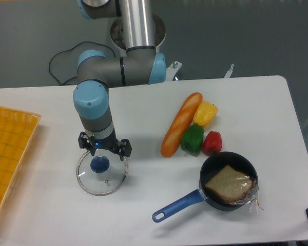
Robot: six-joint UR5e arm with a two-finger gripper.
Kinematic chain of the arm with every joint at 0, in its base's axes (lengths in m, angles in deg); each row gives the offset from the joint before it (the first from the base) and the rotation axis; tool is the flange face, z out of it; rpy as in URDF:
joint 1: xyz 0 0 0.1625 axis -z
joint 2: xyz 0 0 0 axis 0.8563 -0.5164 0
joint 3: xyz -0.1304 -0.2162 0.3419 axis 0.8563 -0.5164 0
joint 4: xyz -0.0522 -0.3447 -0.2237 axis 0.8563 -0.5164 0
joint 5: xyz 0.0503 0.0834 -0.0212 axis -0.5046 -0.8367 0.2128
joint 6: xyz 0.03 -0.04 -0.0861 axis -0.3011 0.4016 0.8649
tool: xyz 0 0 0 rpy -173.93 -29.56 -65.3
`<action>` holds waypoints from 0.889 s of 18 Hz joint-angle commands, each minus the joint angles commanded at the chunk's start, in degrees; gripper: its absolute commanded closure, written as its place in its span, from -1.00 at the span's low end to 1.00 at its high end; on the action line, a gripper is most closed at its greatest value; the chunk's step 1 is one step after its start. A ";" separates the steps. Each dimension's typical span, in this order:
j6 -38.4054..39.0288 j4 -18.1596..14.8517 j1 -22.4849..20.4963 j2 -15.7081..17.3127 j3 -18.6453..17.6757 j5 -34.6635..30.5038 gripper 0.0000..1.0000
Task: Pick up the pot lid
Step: 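Lower the open gripper over the blue knob of the glass lid, then close the gripper fingers around the blue knob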
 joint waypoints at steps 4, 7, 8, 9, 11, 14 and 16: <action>0.79 0.17 1.14 -1.23 0.26 -0.09 -1.00; 1.49 0.09 1.50 -2.02 0.53 -0.26 -1.00; 1.58 0.09 1.50 -2.28 0.53 -0.26 -1.00; 1.58 0.09 1.58 -2.37 0.53 -0.26 -1.00; 1.58 0.09 1.76 -2.55 0.62 -0.26 -1.00; 1.58 0.09 1.76 -2.64 0.62 -0.35 -1.00; 1.67 0.09 1.85 -2.90 0.70 -0.27 -1.00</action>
